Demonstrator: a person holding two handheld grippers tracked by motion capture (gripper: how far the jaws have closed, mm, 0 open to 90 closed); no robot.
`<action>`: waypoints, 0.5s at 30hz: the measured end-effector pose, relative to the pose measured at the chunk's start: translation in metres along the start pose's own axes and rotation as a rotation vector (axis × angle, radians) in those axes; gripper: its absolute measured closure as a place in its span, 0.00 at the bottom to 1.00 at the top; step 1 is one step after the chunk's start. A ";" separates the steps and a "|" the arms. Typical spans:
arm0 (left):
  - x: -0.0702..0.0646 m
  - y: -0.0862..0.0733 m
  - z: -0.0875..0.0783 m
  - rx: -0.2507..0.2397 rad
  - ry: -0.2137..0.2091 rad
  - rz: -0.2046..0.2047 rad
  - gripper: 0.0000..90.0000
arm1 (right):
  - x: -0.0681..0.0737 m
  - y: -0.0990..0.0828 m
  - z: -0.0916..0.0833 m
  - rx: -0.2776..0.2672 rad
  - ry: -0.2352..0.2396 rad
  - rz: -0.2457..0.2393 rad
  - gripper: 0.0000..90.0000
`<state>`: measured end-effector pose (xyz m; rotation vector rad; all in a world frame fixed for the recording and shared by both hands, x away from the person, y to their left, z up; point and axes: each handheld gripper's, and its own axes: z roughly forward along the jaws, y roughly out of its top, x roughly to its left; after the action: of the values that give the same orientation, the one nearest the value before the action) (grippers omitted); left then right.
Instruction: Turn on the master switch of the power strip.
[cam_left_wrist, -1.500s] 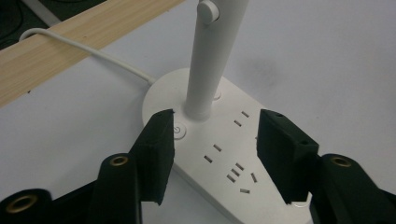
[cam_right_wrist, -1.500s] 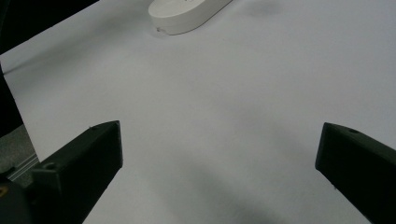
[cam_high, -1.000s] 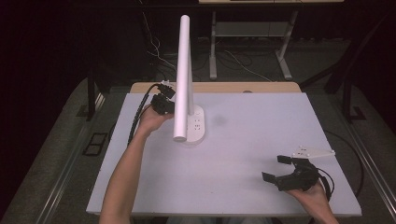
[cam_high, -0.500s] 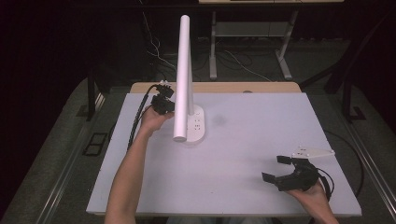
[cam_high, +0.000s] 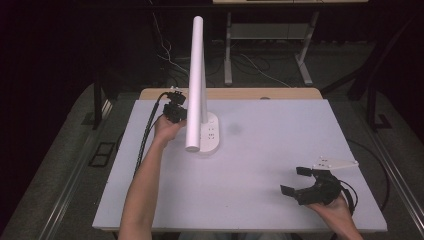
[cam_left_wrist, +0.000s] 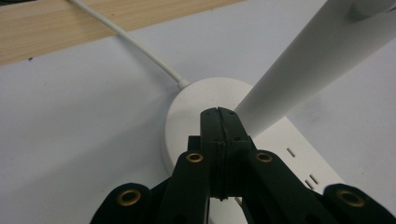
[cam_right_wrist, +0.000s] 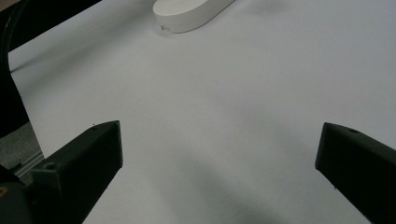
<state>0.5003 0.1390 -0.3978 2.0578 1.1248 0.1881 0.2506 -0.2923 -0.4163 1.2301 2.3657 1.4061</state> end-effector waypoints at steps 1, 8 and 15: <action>0.000 -0.001 0.002 -0.010 0.001 -0.012 1.00 | 0.000 0.000 0.000 0.001 0.000 0.000 0.00; 0.003 -0.007 0.008 -0.009 -0.002 -0.038 1.00 | 0.000 0.000 0.000 0.002 0.002 -0.002 0.00; 0.005 -0.012 0.010 -0.001 -0.001 -0.049 1.00 | 0.000 -0.001 0.001 0.006 0.003 -0.005 0.00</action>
<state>0.5000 0.1413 -0.4146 2.0271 1.1727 0.1632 0.2503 -0.2916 -0.4170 1.2230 2.3747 1.4016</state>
